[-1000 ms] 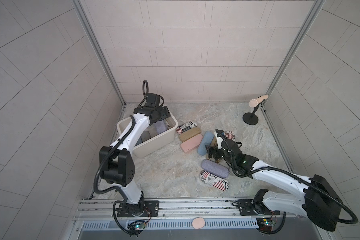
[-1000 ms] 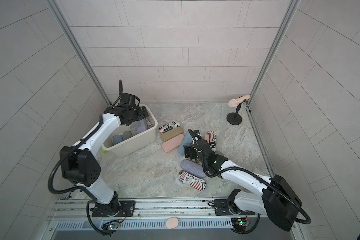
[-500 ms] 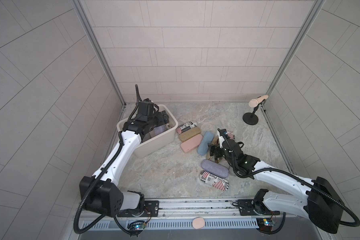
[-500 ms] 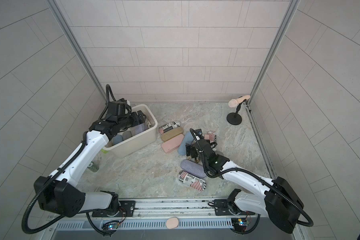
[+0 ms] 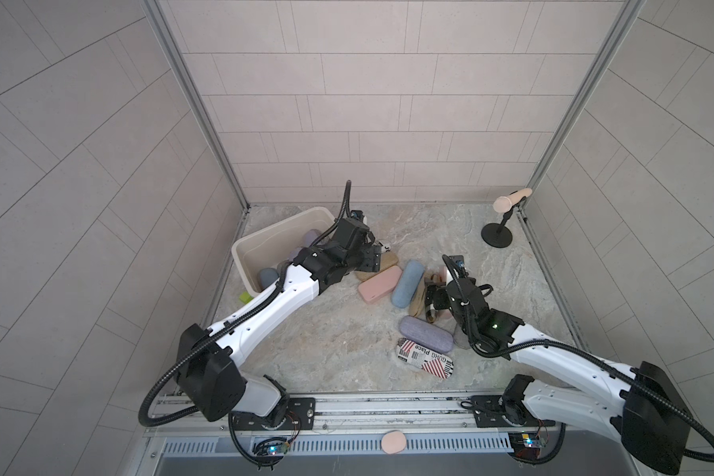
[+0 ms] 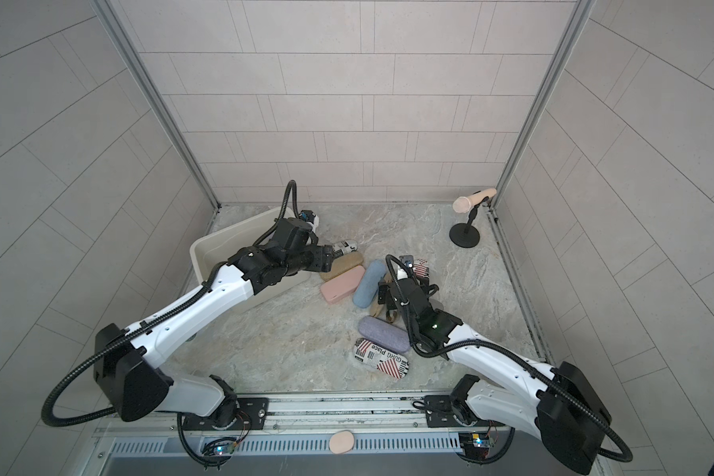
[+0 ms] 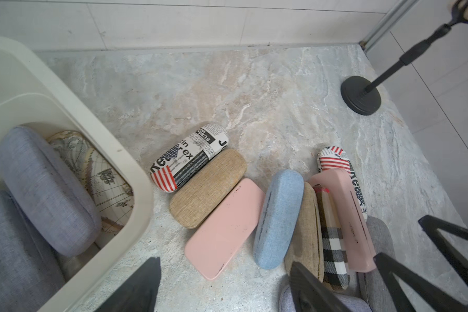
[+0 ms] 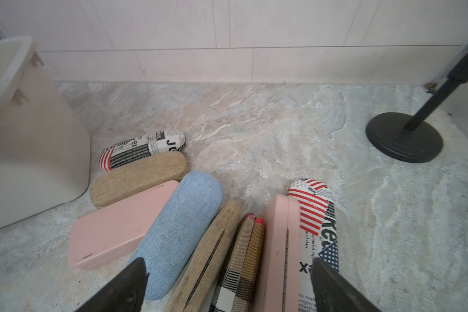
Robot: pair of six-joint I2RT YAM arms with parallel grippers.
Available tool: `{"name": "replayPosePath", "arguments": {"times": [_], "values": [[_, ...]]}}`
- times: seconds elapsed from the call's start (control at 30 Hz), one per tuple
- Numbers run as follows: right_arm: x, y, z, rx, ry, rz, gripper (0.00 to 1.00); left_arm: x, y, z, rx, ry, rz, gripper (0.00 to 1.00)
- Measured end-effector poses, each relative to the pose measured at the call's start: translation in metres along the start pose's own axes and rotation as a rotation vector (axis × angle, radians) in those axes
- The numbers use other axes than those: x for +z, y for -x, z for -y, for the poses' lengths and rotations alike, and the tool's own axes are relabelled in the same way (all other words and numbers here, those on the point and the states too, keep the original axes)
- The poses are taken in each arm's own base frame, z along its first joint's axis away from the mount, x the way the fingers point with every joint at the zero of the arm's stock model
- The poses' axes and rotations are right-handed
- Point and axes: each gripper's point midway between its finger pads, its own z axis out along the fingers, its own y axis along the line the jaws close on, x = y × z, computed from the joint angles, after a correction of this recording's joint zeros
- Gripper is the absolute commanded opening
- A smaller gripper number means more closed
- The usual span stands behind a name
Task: Put the glasses cases into the storage boxes
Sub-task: Pick up the glasses case at the center of the board.
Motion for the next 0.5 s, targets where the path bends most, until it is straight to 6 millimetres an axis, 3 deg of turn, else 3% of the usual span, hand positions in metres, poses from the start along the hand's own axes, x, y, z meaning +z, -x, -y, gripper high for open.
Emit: {"name": "replayPosePath", "arguments": {"times": [0.13, 0.27, 0.4, 0.5], "values": [[-0.006, 0.006, 0.027, 0.070, -0.083, 0.046, 0.96, 0.011, -0.022, 0.026, 0.064, -0.037, -0.023, 0.88], [-0.011, 0.004, 0.050, 0.131, -0.153, 0.069, 0.97, 0.045, -0.057, 0.044, 0.127, -0.019, -0.135, 0.89], [-0.011, 0.001, 0.060, 0.154, -0.185, 0.066, 0.97, 0.082, -0.087, 0.049, 0.154, 0.018, -0.264, 0.89], [-0.011, 0.000, 0.060, 0.162, -0.187, 0.065, 0.98, 0.102, -0.098, 0.053, 0.163, 0.043, -0.320, 0.89]]}}
